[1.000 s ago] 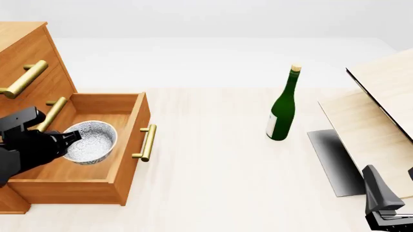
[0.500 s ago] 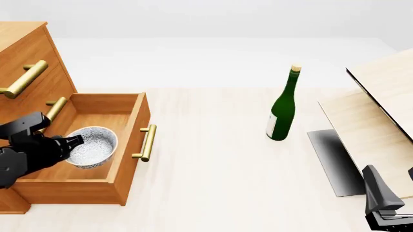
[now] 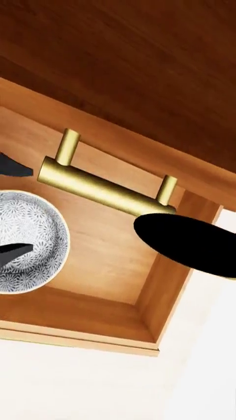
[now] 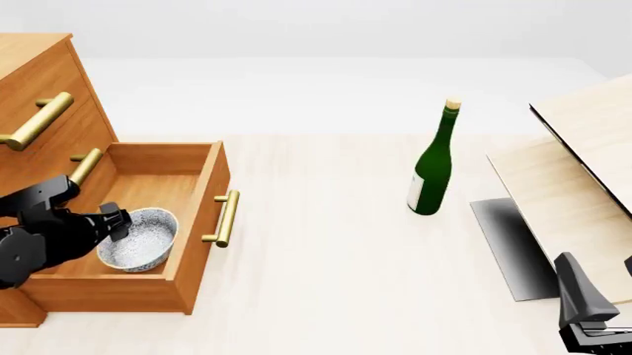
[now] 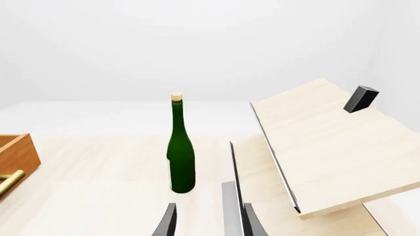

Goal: Put the bowl in the bottom drawer of the cabinet and close it.

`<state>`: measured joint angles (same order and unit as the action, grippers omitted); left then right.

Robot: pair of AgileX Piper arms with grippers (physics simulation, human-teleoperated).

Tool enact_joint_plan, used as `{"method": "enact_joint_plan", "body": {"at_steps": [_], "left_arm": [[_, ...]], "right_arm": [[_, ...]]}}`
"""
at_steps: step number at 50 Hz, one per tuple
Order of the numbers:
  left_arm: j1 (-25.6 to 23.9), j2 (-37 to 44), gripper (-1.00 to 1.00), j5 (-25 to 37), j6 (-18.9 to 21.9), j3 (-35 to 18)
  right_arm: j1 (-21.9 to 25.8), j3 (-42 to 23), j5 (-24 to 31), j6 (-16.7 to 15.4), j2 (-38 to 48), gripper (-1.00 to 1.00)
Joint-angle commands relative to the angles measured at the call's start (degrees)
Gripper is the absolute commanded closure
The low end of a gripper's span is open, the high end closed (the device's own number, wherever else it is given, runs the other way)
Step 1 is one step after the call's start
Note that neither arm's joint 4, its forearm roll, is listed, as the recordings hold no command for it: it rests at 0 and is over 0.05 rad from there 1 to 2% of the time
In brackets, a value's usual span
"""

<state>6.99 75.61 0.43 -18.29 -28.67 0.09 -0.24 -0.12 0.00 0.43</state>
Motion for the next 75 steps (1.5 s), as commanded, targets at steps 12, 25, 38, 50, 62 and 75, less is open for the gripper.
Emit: {"method": "enact_joint_plan", "body": {"at_steps": [12, 25, 38, 50, 62, 75], "left_arm": [[0.26, 0.03, -1.00, -0.35, -0.05, 0.87], [-0.54, -6.16, -1.00, 3.16, 0.01, 1.59], [-3.99, -13.11, -1.00, 7.42, -0.30, 1.81], [-5.28, -18.16, -1.00, 10.54, 0.91, 1.58], [-8.21, -22.76, -1.00, 13.13, 2.87, 1.49], [-11.23, -27.76, -1.00, 16.57, 5.51, 0.67]], "right_arm": [[0.01, 0.00, 0.00, 0.00, -0.01, -1.00], [0.00, 0.00, 0.00, -0.01, -0.01, -1.00], [0.01, 0.00, 0.00, 0.01, 0.01, -1.00], [0.02, 0.00, 0.00, 0.00, 0.00, -1.00], [0.01, 0.00, 0.00, 0.00, 0.01, -1.00], [0.01, 0.00, 0.00, 0.00, 0.00, -1.00]]}}
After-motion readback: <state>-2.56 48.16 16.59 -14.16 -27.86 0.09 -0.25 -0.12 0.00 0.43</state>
